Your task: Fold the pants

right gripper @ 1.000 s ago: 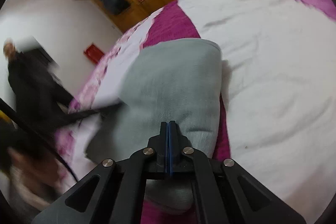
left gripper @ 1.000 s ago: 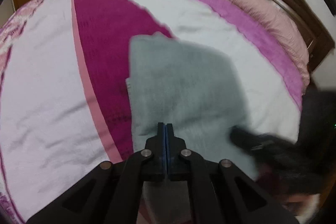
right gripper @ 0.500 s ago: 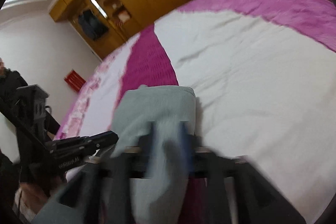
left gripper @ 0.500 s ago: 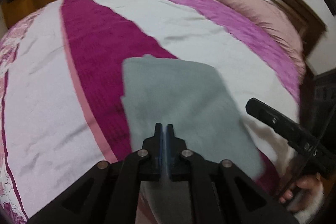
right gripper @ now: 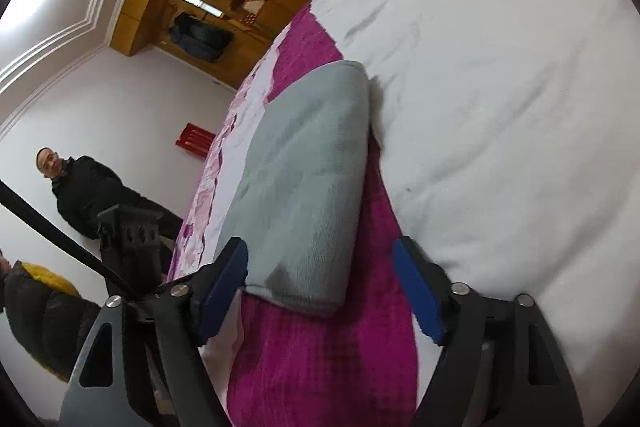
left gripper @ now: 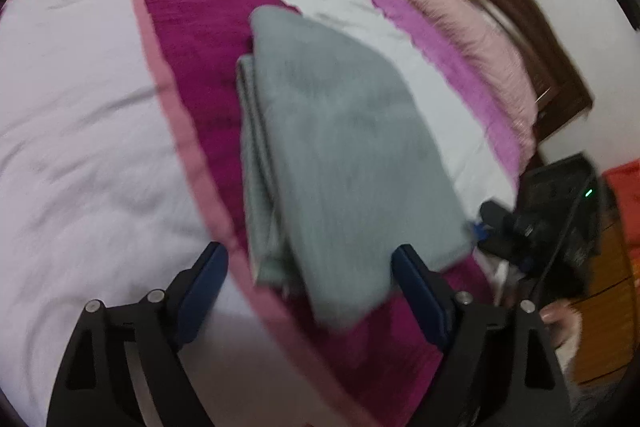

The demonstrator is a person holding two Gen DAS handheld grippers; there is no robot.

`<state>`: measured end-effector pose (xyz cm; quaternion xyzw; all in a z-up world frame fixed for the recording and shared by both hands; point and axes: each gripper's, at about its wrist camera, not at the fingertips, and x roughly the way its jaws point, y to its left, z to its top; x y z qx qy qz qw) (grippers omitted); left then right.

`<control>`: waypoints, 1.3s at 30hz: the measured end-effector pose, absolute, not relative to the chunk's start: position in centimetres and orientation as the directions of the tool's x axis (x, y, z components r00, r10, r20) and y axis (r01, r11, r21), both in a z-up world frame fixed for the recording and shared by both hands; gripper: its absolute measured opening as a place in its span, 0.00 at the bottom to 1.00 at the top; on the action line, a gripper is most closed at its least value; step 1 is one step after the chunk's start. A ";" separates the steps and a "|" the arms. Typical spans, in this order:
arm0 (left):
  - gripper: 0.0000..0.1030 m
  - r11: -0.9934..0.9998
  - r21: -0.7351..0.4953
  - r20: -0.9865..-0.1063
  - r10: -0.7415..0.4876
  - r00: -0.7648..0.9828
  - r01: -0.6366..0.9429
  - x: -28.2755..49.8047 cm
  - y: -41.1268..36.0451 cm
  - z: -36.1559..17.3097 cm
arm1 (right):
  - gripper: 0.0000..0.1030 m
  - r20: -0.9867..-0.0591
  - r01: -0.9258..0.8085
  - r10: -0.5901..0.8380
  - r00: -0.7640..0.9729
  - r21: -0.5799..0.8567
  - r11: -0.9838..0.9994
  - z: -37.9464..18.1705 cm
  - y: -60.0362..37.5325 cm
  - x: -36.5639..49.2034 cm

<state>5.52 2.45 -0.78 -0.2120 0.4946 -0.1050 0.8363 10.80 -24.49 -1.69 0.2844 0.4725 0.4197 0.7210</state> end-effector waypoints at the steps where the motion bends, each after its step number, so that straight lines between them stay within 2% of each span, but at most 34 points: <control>1: 0.85 0.876 -0.481 -0.769 -0.410 0.491 -0.022 6.4 2.6 -0.8 | 0.75 -0.439 -0.342 0.876 0.198 0.807 0.481 -1.7 -24.1 11.2; 5: 0.83 0.852 -0.524 -0.752 -0.460 0.472 -0.003 10.2 2.7 -1.3 | 0.76 -0.402 -0.389 0.896 0.187 0.808 0.443 -1.3 -21.9 13.4; 10: 0.80 0.843 -0.538 -0.753 -0.483 0.446 0.006 12.7 3.1 -1.5 | 0.74 -0.476 -0.428 0.855 0.205 0.742 0.516 -1.4 -18.3 15.6; 13: 0.71 0.836 -0.548 -0.738 -0.494 0.460 0.018 11.8 3.5 -1.6 | 0.75 -0.477 -0.453 0.855 0.203 0.729 0.513 -1.2 -18.4 15.1; 16: 0.61 0.825 -0.565 -0.721 -0.503 0.476 0.016 11.5 3.8 -1.7 | 0.52 -0.511 -0.452 0.830 0.223 0.700 0.552 -1.5 -19.0 14.4; 18: 0.47 0.817 -0.576 -0.711 -0.516 0.477 0.025 11.7 3.6 -1.4 | 0.35 -0.494 -0.417 0.841 0.222 0.731 0.540 -2.0 -19.4 14.9; 20: 0.41 0.837 -0.545 -0.717 -0.498 0.487 0.053 11.9 2.8 -0.6 | 0.29 -0.462 -0.377 0.858 0.224 0.771 0.513 -2.2 -20.1 15.3; 23: 0.36 0.854 -0.512 -0.717 -0.484 0.501 0.092 11.9 1.6 1.2 | 0.27 -0.479 -0.394 0.845 0.238 0.748 0.535 -1.0 -20.3 15.2; 28: 0.36 0.838 -0.525 -0.672 -0.514 0.534 0.147 14.0 0.0 4.8 | 0.27 -0.469 -0.459 0.835 0.286 0.698 0.550 3.0 -22.0 16.8; 33: 0.36 0.834 -0.520 -0.667 -0.531 0.522 0.184 19.4 -2.6 6.6 | 0.28 -0.494 -0.488 0.839 0.230 0.687 0.538 5.3 -24.3 22.6; 37: 0.36 0.820 -0.548 -0.682 -0.551 0.480 0.163 24.2 -4.5 4.2 | 0.29 -0.572 -0.480 0.799 0.187 0.656 0.582 4.2 -25.8 27.4; 39: 0.37 0.808 -0.580 -0.707 -0.563 0.428 0.104 26.4 -5.3 0.9 | 0.30 -0.624 -0.452 0.764 0.165 0.641 0.621 2.4 -26.3 29.0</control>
